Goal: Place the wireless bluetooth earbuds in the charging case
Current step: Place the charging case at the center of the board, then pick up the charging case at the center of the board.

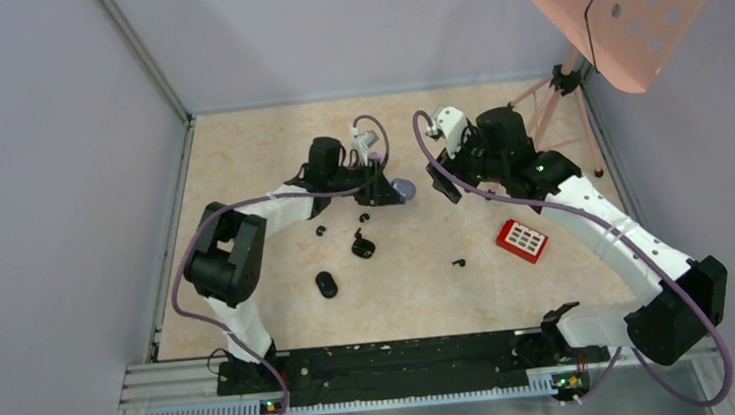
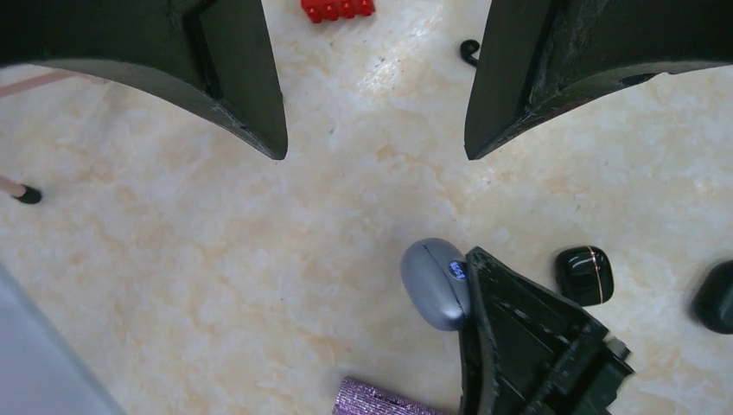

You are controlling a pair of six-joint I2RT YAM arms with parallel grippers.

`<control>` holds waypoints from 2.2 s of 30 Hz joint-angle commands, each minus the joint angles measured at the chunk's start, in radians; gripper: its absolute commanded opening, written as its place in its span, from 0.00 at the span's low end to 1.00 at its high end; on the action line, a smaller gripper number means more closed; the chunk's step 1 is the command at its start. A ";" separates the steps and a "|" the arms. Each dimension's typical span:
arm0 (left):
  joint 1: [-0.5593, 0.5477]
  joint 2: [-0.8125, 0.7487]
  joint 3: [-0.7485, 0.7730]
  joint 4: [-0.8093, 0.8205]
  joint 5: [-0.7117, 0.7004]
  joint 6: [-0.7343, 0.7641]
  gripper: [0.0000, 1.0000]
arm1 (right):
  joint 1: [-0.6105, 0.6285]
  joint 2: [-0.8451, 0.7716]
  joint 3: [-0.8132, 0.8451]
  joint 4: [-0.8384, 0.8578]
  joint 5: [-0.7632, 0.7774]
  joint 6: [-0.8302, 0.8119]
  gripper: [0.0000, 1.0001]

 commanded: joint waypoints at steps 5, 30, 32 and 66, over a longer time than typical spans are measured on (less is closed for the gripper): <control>-0.122 0.229 0.169 0.053 -0.142 -0.113 0.00 | -0.044 -0.024 -0.051 0.004 0.068 0.116 0.74; -0.115 0.190 0.273 -0.289 -0.424 0.093 0.52 | -0.055 0.093 -0.037 0.009 0.032 0.070 0.74; -0.102 0.159 0.267 -0.313 -0.427 0.111 0.55 | -0.055 0.112 -0.029 0.024 0.023 0.071 0.73; 0.499 -0.542 -0.047 -0.722 -0.450 0.056 0.54 | 0.265 0.657 0.068 0.352 -0.154 -0.498 0.57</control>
